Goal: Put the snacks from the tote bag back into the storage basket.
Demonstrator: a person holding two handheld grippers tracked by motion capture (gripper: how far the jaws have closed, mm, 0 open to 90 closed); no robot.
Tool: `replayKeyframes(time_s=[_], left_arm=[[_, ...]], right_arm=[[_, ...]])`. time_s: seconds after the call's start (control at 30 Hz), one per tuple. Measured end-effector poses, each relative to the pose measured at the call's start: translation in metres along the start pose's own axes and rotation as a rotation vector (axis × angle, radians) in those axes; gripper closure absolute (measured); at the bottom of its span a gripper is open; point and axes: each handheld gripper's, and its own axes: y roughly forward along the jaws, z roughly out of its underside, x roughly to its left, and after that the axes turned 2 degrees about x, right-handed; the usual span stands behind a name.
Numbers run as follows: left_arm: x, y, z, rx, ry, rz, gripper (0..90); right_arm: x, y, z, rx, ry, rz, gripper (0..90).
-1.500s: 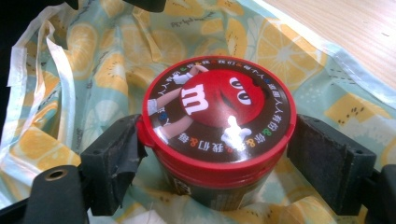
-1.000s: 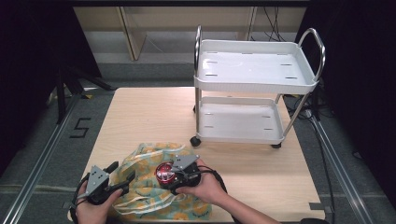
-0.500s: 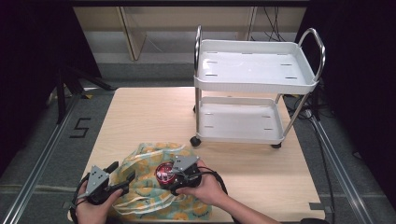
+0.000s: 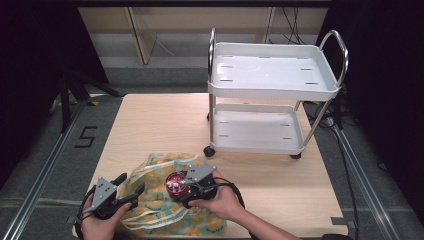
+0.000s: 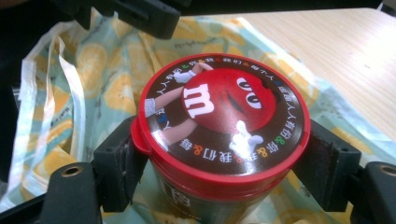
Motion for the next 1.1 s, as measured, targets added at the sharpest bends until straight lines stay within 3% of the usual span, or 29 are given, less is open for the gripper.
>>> replayKeyframes(time_s=[0.37,1.1], left_arm=[[0.000,0.000,0.000,0.000,0.000,0.001,27.1],[0.001,0.000,0.000,-0.012,0.004,0.002,27.1]], right_arm=[[-0.003,-0.011,-0.004,-0.040,0.015,0.021,26.0],[-0.011,-0.036,-0.004,-0.057,0.035,0.073,26.0]])
